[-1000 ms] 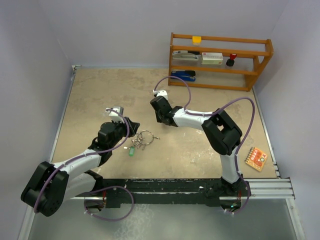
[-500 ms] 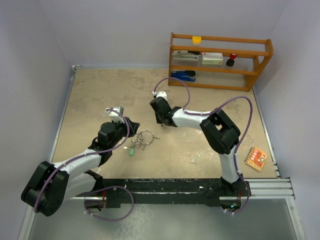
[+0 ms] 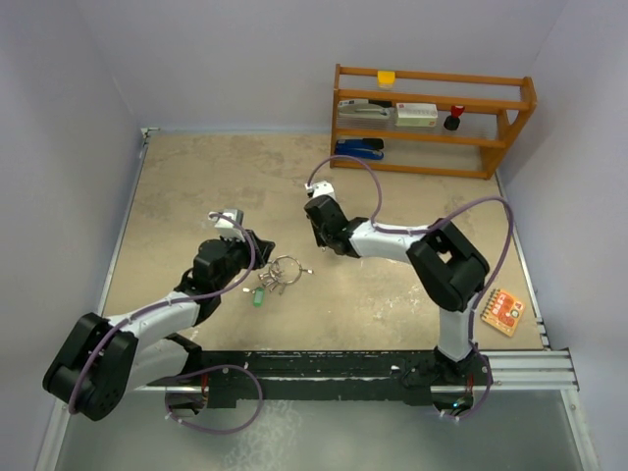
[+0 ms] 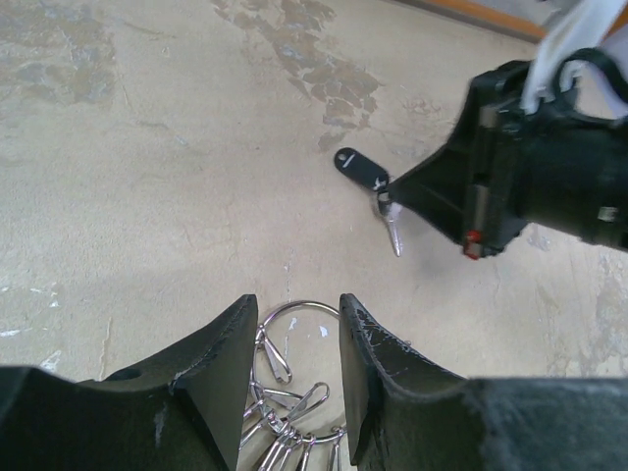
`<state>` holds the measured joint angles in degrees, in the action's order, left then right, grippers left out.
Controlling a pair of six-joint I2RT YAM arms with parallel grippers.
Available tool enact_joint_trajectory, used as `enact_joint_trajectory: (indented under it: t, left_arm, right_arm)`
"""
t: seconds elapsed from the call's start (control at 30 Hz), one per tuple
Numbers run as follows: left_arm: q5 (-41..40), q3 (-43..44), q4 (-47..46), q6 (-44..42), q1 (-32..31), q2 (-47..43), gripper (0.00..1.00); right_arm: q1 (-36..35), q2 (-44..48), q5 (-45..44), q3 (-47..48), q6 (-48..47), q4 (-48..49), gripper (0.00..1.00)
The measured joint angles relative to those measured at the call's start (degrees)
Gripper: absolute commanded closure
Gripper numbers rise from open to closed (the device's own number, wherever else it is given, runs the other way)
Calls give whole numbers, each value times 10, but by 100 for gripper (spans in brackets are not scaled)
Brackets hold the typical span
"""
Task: Put the keys on the keyring
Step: Pick up the key from the center of the board, then insert the key onto the keyring.
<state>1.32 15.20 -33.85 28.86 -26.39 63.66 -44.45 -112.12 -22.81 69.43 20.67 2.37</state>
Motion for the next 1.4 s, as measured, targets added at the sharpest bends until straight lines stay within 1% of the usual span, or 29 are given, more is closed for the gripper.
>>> enact_joint_trajectory:
  t: [0.13, 0.4, 0.63, 0.77, 1.0, 1.2, 1.4]
  left_arm:
    - [9, 0, -10, 0, 0, 17, 64]
    - [32, 0, -38, 1, 0, 35, 64]
    - [47, 0, -61, 1, -4, 35, 64]
    - [57, 0, -66, 1, -24, 35, 64]
    - [58, 5, -72, -10, -85, 58, 64]
    - [55, 21, -67, -35, -125, 98, 64]
    - [43, 37, -45, -61, -142, 129, 64]
  right_arm:
    - [10, 71, 15, -57, -49, 25, 100]
    - [38, 253, 96, -181, -161, 104, 100]
    - [37, 344, 190, -263, -205, 115, 100]
    - [37, 391, 245, -295, -211, 106, 100]
    - [37, 426, 335, -305, -213, 71, 100]
    - [37, 406, 400, -305, -212, 23, 100]
    - [37, 394, 441, -316, -206, -2, 100]
